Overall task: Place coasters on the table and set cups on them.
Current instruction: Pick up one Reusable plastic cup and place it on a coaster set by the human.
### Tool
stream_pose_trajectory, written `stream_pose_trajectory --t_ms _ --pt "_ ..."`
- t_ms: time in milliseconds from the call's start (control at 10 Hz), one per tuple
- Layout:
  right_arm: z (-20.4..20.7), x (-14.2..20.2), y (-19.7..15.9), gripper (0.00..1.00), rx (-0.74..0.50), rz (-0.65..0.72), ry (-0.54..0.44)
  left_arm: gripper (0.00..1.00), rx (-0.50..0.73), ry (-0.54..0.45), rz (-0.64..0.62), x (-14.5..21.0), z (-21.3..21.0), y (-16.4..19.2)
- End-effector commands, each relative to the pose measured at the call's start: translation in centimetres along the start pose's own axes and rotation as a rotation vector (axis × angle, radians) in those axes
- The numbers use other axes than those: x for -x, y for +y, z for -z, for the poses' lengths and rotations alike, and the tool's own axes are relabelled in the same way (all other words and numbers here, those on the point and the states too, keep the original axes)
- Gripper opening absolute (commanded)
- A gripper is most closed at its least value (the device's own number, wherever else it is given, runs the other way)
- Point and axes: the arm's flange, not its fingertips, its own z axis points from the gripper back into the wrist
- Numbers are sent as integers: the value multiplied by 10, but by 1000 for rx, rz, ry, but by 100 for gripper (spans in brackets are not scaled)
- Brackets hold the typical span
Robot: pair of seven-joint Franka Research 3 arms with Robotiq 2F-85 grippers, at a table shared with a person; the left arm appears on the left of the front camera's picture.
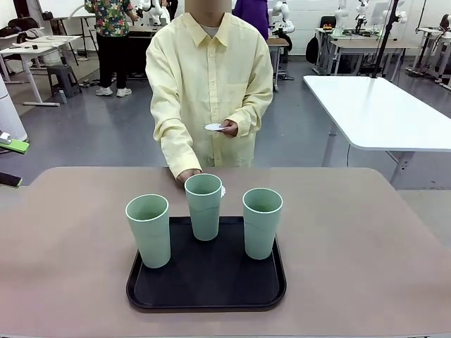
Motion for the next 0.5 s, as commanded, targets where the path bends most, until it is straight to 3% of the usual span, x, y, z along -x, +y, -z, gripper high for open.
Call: stream_pose_trajectory --t_ms 0,400 --pt "0 0 0 100 -6 -4 0 100 18 -1 13 1 -2 3" --pt "0 0 0 100 -6 -4 0 100 18 -1 13 1 -2 3"
